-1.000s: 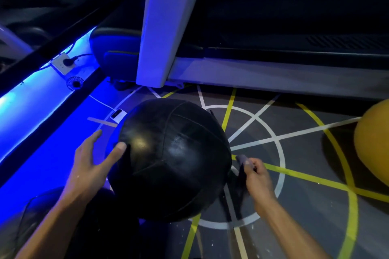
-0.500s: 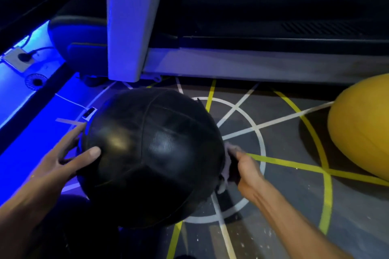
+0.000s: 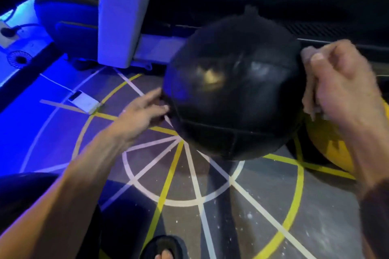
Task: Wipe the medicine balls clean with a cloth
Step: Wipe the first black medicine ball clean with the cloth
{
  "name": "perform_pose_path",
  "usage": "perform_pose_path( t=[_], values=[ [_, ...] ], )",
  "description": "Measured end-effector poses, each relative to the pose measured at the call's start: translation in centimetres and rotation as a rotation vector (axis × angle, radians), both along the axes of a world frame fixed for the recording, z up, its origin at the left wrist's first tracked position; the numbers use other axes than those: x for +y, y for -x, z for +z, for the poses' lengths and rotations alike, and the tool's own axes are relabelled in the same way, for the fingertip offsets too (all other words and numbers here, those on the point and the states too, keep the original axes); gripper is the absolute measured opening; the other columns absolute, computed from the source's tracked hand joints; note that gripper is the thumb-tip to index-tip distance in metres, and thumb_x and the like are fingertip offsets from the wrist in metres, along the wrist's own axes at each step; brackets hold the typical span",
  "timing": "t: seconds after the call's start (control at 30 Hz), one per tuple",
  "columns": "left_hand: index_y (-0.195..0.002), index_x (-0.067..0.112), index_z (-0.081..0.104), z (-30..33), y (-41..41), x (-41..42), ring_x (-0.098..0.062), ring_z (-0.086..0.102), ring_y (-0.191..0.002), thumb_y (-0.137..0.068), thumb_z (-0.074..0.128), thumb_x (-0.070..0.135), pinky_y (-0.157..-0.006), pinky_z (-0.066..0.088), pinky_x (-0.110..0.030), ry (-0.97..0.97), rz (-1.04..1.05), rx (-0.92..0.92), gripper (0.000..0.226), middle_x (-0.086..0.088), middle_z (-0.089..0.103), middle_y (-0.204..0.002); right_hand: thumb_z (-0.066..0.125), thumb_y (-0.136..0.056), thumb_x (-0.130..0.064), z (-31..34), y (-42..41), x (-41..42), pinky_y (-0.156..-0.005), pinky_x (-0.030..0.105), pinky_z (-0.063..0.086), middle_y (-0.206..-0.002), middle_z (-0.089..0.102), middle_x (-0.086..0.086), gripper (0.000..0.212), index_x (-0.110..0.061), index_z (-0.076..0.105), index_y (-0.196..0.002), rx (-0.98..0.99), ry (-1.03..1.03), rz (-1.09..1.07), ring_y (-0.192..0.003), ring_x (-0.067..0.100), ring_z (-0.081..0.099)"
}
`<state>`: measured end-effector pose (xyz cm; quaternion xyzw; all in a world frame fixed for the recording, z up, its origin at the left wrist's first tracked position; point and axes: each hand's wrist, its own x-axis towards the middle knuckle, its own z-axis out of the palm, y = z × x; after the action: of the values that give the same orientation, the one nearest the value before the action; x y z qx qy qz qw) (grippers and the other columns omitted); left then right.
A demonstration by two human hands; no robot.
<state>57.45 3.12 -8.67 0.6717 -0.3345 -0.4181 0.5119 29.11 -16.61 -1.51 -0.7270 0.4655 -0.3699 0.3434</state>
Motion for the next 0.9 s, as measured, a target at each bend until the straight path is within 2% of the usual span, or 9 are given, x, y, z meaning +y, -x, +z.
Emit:
perform_pose_path(
  t=[0.07, 0.13, 0.2, 0.33, 0.43, 0.5, 0.63, 0.73, 0.9],
  values=[
    [-0.148, 0.038, 0.048, -0.2, 2.1, -1.0, -0.005, 0.061, -0.118, -0.099, 0.064, 0.012, -0.091, 0.048, -0.027, 0.006, -0.022, 0.021, 0.057, 0.018, 0.059, -0.142, 0.045, -0.099, -0.052, -1.2, -0.8, -0.1, -0.076, 0.05, 0.053, -0.07, 0.069, 0.001, 0.024, -0.029, 0.05, -0.093, 0.182, 0.046, 0.026, -0.076, 0.034, 0.065],
    [-0.153, 0.045, 0.039, 0.8, 3.4, -2.4, 0.0, 0.051, -0.135, -0.101, 0.063, 0.018, -0.102, 0.048, -0.025, 0.051, -0.071, -0.058, 0.063, 0.022, 0.047, -0.153, 0.041, -0.106, -0.042, -3.2, -2.1, 0.3, -0.08, 0.043, 0.05, -0.085, 0.071, -0.002, 0.017, -0.028, 0.047, -0.099, 0.313, 0.127, 0.073, -0.088, 0.031, 0.068],
    [-0.152, 0.052, 0.036, 1.6, 3.8, -3.7, 0.002, 0.036, -0.145, -0.099, 0.066, 0.027, -0.116, 0.036, -0.028, 0.073, -0.151, -0.21, 0.066, 0.027, 0.037, -0.158, 0.037, -0.108, -0.038, -4.7, -2.9, 0.1, -0.083, 0.042, 0.052, -0.084, 0.072, -0.002, 0.014, -0.031, 0.047, -0.104, 0.227, 0.133, 0.128, -0.09, 0.023, 0.07],
    [-0.154, 0.052, 0.034, 0.3, 3.6, -5.2, 0.005, 0.016, -0.152, -0.096, 0.07, 0.041, -0.125, 0.019, -0.032, 0.018, -0.264, -0.632, 0.069, 0.024, 0.018, -0.167, 0.044, -0.109, -0.031, -5.6, -3.0, -1.3, -0.102, 0.039, 0.05, -0.077, 0.073, -0.006, 0.012, -0.032, 0.052, -0.101, -0.053, 0.017, 0.227, -0.121, 0.009, 0.065],
    [-0.154, 0.055, 0.03, -0.7, 3.0, -6.4, -0.011, 0.02, -0.154, -0.099, 0.066, 0.035, -0.122, 0.018, -0.033, 0.018, -0.205, -0.786, 0.069, 0.021, 0.017, -0.168, 0.051, -0.106, -0.035, -7.5, -2.0, -1.4, -0.095, 0.049, 0.054, -0.097, 0.075, 0.007, 0.008, -0.034, 0.059, -0.107, -0.201, -0.004, 0.142, -0.106, 0.027, 0.071],
    [-0.153, 0.054, 0.035, -0.5, 2.5, -7.3, -0.018, 0.028, -0.152, -0.096, 0.069, 0.037, -0.121, 0.018, -0.035, 0.02, -0.179, -0.847, 0.068, 0.016, 0.025, -0.167, 0.056, -0.104, -0.034, -9.3, -0.6, -1.4, -0.1, 0.048, 0.051, -0.116, 0.067, 0.0, 0.011, -0.03, 0.064, -0.108, -0.173, 0.054, -0.015, -0.115, 0.021, 0.063],
    [-0.147, 0.052, 0.046, -0.1, 3.6, -8.6, -0.024, 0.04, -0.127, -0.087, 0.077, 0.047, -0.11, 0.025, -0.029, 0.048, -0.148, -0.925, 0.068, 0.016, 0.037, -0.155, 0.061, -0.1, -0.033, -11.9, 1.1, -0.6, -0.089, 0.04, 0.052, -0.111, 0.063, 0.01, 0.01, -0.025, 0.065, -0.102, -0.165, -0.006, -0.198, -0.101, 0.017, 0.058],
    [-0.145, 0.054, 0.048, -0.6, 6.0, -9.3, -0.021, 0.031, -0.116, -0.085, 0.075, 0.057, -0.106, 0.025, -0.024, 0.119, -0.114, -0.96, 0.066, 0.018, 0.036, -0.151, 0.064, -0.096, -0.037, -11.9, 1.7, 0.2, -0.087, 0.044, 0.055, -0.108, 0.067, 0.005, 0.014, -0.026, 0.066, -0.104, -0.226, -0.036, -0.218, -0.102, 0.022, 0.063],
    [-0.141, 0.054, 0.052, -0.4, 8.6, -11.6, -0.012, 0.025, -0.107, -0.08, 0.076, 0.063, -0.099, 0.022, -0.009, 0.178, -0.146, -0.947, 0.067, 0.022, 0.034, -0.143, 0.068, -0.095, -0.021, -12.0, 2.4, 3.0, -0.078, 0.033, 0.052, -0.107, 0.058, -0.003, 0.017, -0.025, 0.063, -0.111, -0.156, 0.018, -0.216, -0.095, 0.016, 0.06]
  ],
)
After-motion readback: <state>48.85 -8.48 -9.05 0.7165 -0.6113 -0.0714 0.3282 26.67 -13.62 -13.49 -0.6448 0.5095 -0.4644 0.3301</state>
